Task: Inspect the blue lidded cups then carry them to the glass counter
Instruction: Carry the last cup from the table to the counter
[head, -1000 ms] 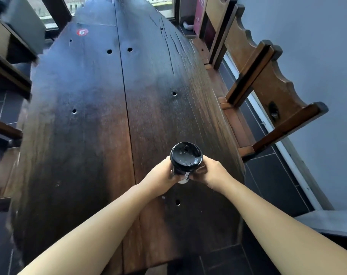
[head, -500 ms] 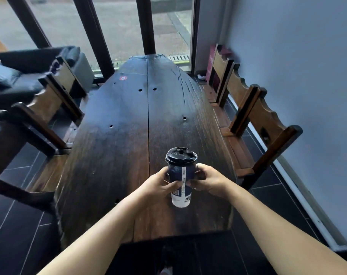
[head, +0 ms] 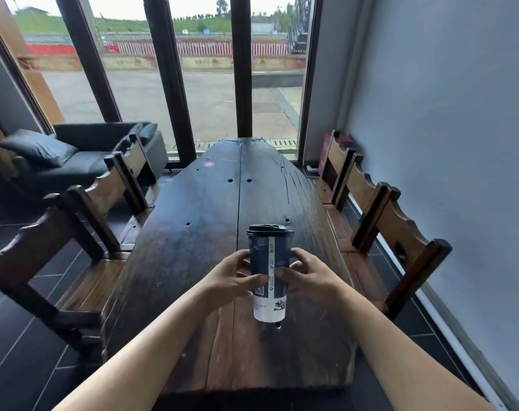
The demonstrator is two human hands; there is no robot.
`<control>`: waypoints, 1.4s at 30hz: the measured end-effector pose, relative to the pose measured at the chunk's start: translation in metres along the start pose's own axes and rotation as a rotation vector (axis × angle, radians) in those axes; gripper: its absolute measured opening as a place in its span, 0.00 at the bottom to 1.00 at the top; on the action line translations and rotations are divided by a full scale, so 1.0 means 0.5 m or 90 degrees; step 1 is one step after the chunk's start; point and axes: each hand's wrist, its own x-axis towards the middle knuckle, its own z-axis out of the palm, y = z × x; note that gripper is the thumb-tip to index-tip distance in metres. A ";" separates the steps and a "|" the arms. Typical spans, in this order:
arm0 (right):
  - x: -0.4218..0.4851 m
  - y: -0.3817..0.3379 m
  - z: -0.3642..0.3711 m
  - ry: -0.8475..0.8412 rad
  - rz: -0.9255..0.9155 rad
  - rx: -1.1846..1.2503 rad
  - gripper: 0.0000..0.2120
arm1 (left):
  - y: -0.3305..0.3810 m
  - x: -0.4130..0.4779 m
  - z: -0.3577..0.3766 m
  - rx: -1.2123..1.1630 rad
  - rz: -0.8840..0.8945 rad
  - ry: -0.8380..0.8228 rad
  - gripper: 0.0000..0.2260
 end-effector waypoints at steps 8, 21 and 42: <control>0.016 -0.061 0.037 -0.037 -0.038 -0.005 0.26 | 0.012 -0.029 -0.051 -0.073 -0.002 0.004 0.26; 0.154 -0.086 0.401 -0.256 -0.051 0.037 0.31 | -0.060 -0.291 -0.302 -0.116 -0.045 0.284 0.25; 0.160 -0.298 1.559 -0.759 -0.097 -0.075 0.24 | -0.225 -1.115 -0.894 -0.140 -0.071 0.816 0.16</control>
